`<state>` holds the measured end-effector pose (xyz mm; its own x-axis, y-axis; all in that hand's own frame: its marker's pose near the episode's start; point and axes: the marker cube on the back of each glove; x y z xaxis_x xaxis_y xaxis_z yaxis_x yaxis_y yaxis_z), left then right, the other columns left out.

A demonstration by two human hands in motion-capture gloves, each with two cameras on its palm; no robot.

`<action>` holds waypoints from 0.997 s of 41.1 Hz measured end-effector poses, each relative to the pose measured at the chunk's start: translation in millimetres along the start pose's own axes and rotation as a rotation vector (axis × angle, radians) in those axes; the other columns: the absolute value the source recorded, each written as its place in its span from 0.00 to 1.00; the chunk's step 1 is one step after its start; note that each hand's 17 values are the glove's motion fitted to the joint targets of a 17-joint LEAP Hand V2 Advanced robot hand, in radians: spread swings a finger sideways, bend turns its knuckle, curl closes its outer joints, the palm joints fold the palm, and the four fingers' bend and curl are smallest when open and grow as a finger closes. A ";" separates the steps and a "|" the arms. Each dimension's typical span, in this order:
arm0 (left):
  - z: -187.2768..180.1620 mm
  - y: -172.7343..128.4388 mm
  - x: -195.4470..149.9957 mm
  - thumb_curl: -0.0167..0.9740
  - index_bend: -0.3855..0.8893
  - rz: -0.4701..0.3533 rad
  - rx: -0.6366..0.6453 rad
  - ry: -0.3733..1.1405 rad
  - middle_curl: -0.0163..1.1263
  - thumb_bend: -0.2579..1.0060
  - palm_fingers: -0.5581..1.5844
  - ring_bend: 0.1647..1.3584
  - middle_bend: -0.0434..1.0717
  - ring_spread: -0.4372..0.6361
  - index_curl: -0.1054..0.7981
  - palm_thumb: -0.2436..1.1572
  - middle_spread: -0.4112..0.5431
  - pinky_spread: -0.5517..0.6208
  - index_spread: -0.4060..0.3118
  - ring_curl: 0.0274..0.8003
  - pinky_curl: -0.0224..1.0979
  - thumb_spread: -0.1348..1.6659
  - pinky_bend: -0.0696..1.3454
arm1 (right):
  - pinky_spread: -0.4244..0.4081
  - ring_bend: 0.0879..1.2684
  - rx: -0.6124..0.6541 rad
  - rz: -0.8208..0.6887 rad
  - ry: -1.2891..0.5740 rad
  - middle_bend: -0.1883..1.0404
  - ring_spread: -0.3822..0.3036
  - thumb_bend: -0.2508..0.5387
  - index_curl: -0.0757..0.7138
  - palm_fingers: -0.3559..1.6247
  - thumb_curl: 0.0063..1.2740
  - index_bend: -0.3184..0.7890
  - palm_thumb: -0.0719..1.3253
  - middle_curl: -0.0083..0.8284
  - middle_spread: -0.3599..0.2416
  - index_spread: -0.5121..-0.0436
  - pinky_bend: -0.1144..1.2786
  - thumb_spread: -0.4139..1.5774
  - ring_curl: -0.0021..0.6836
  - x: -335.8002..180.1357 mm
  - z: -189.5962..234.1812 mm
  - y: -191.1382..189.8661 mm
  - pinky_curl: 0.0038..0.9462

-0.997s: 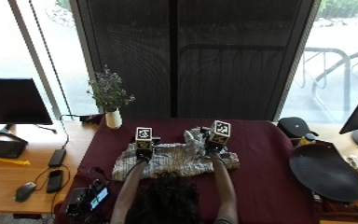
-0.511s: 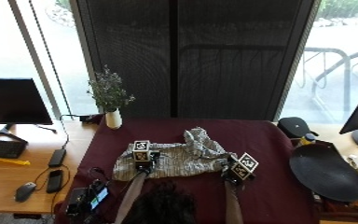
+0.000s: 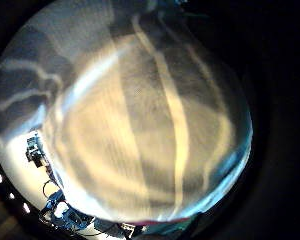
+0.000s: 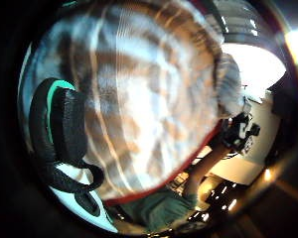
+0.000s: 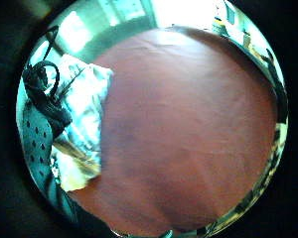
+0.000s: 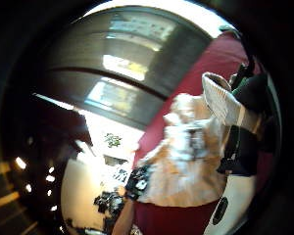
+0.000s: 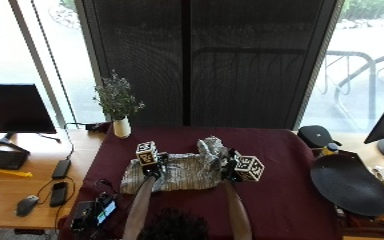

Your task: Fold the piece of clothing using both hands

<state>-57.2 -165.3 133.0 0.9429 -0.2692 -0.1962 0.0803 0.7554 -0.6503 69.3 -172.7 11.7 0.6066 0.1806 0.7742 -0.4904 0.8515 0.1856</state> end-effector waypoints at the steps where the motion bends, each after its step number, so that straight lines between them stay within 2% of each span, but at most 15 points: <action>1: -7.5 4.8 2.4 0.19 0.44 0.014 0.007 0.040 0.33 0.21 0.40 0.23 0.18 0.61 0.58 0.39 0.49 0.77 0.46 0.43 0.30 0.95 0.36 | 0.22 0.55 -0.002 -0.031 -0.070 0.38 0.27 0.50 0.29 0.72 0.36 0.48 0.77 0.53 0.43 0.53 0.61 0.71 0.64 -15.2 2.5 0.4 0.42; 4: -39.4 16.4 3.1 0.20 0.41 0.028 0.157 0.109 0.33 0.22 0.42 0.26 0.21 0.61 0.57 0.40 0.49 0.77 0.47 0.43 0.30 0.95 0.35 | 0.21 0.51 -0.006 -0.150 -0.252 0.37 0.26 0.48 0.33 0.73 0.38 0.47 0.79 0.53 0.38 0.53 0.57 0.67 0.63 -59.0 12.6 -0.6 0.41; 7: -78.1 31.6 -3.5 0.21 0.41 0.026 0.340 0.111 0.34 0.22 0.43 0.27 0.23 0.60 0.56 0.42 0.48 0.77 0.48 0.43 0.29 0.93 0.34 | 0.21 0.47 -0.051 -0.243 -0.362 0.36 0.24 0.45 0.37 0.74 0.40 0.45 0.80 0.54 0.36 0.52 0.54 0.63 0.61 -98.7 32.7 3.4 0.39; 10: -117.3 51.2 -17.0 0.22 0.42 0.003 0.490 0.070 0.35 0.22 0.46 0.28 0.24 0.59 0.56 0.43 0.47 0.76 0.47 0.42 0.29 0.92 0.32 | 0.32 0.43 -0.155 -0.180 -0.313 0.38 0.24 0.45 0.42 0.70 0.42 0.49 0.83 0.55 0.33 0.51 0.44 0.61 0.60 -128.5 63.0 21.8 0.35; 13: -137.8 63.9 -31.6 0.23 0.41 -0.027 0.534 0.074 0.36 0.22 0.47 0.29 0.25 0.57 0.55 0.44 0.45 0.76 0.47 0.43 0.29 0.91 0.31 | 0.40 0.41 -0.208 -0.104 -0.136 0.38 0.23 0.43 0.45 0.70 0.43 0.49 0.84 0.56 0.32 0.50 0.37 0.59 0.60 -136.5 101.9 34.0 0.33; 16: -142.0 49.2 -52.8 0.24 0.41 -0.034 0.593 0.082 0.37 0.22 0.47 0.28 0.26 0.56 0.55 0.44 0.44 0.75 0.47 0.43 0.29 0.90 0.30 | 0.44 0.40 -0.286 -0.240 -0.150 0.36 0.23 0.41 0.48 0.71 0.44 0.47 0.85 0.56 0.30 0.50 0.34 0.57 0.59 -161.3 144.2 53.4 0.32; 19: -143.2 47.9 -71.8 0.24 0.41 -0.064 0.642 0.065 0.37 0.22 0.48 0.29 0.27 0.55 0.54 0.45 0.43 0.75 0.46 0.43 0.29 0.90 0.29 | 0.48 0.38 -0.377 -0.370 -0.163 0.35 0.23 0.37 0.50 0.72 0.45 0.46 0.85 0.56 0.29 0.49 0.31 0.55 0.59 -180.9 188.6 81.4 0.31; 23: -136.4 53.2 -89.9 0.25 0.41 -0.100 0.648 0.056 0.38 0.22 0.50 0.29 0.28 0.53 0.53 0.46 0.41 0.74 0.45 0.43 0.30 0.90 0.28 | 0.51 0.37 -0.485 -0.424 -0.096 0.34 0.22 0.33 0.52 0.73 0.47 0.44 0.85 0.56 0.28 0.48 0.29 0.52 0.59 -185.2 244.0 123.5 0.31; 26: -128.3 59.0 -97.7 0.26 0.40 -0.117 0.622 0.059 0.38 0.23 0.50 0.29 0.28 0.52 0.53 0.47 0.41 0.73 0.45 0.43 0.30 0.90 0.28 | 0.52 0.37 -0.518 -0.474 0.005 0.34 0.22 0.31 0.53 0.73 0.48 0.44 0.86 0.57 0.27 0.48 0.28 0.51 0.60 -178.7 268.7 143.9 0.31; 29: -122.3 61.4 -101.0 0.26 0.40 -0.121 0.607 0.059 0.39 0.23 0.50 0.29 0.28 0.51 0.52 0.48 0.40 0.73 0.45 0.43 0.30 0.90 0.27 | 0.52 0.37 -0.567 -0.528 0.152 0.33 0.21 0.30 0.54 0.73 0.49 0.43 0.86 0.57 0.27 0.48 0.26 0.50 0.60 -168.2 279.6 155.9 0.31; 31: -119.8 60.4 -101.8 0.26 0.40 -0.118 0.608 0.057 0.39 0.23 0.50 0.29 0.28 0.51 0.52 0.48 0.40 0.73 0.44 0.43 0.30 0.90 0.27 | 0.50 0.37 -0.647 -0.605 0.208 0.33 0.21 0.29 0.55 0.74 0.49 0.43 0.86 0.57 0.27 0.48 0.25 0.49 0.61 -164.6 282.4 163.5 0.31; 36: -115.3 49.8 -100.1 0.26 0.40 -0.085 0.627 0.077 0.39 0.23 0.50 0.29 0.28 0.51 0.51 0.49 0.39 0.73 0.44 0.43 0.31 0.90 0.26 | 0.54 0.38 -1.026 -0.910 0.201 0.28 0.24 0.28 0.55 0.68 0.48 0.41 0.83 0.55 0.26 0.48 0.22 0.53 0.62 -162.0 266.8 186.6 0.31; 38: -112.9 46.4 -97.6 0.27 0.40 -0.072 0.630 0.091 0.39 0.23 0.50 0.29 0.28 0.51 0.51 0.49 0.39 0.72 0.44 0.43 0.31 0.90 0.26 | 0.59 0.40 -1.122 -0.982 0.266 0.24 0.27 0.29 0.55 0.61 0.48 0.39 0.82 0.53 0.28 0.49 0.22 0.58 0.64 -157.2 249.3 192.0 0.32; 39: -112.0 46.4 -95.3 0.27 0.40 -0.066 0.630 0.095 0.39 0.22 0.50 0.29 0.27 0.50 0.51 0.49 0.39 0.72 0.44 0.43 0.31 0.90 0.26 | 0.64 0.40 -1.166 -0.997 0.300 0.18 0.31 0.29 0.54 0.53 0.47 0.38 0.80 0.49 0.34 0.49 0.24 0.61 0.65 -153.9 238.3 194.6 0.33; 41: -109.1 47.4 -89.0 0.27 0.40 -0.056 0.623 0.087 0.39 0.22 0.50 0.29 0.27 0.50 0.50 0.49 0.39 0.73 0.44 0.43 0.31 0.90 0.26 | 0.69 0.33 -1.193 -1.028 0.414 0.17 0.39 0.28 0.59 0.41 0.46 0.43 0.77 0.47 0.40 0.48 0.29 0.66 0.66 -145.9 214.9 193.4 0.38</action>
<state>-172.6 -170.7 39.5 0.9043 -0.3460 -0.2499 0.3265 0.9379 -0.1172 -248.6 -140.1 64.6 0.5679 -0.7283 0.3836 0.8215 0.5310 -0.2079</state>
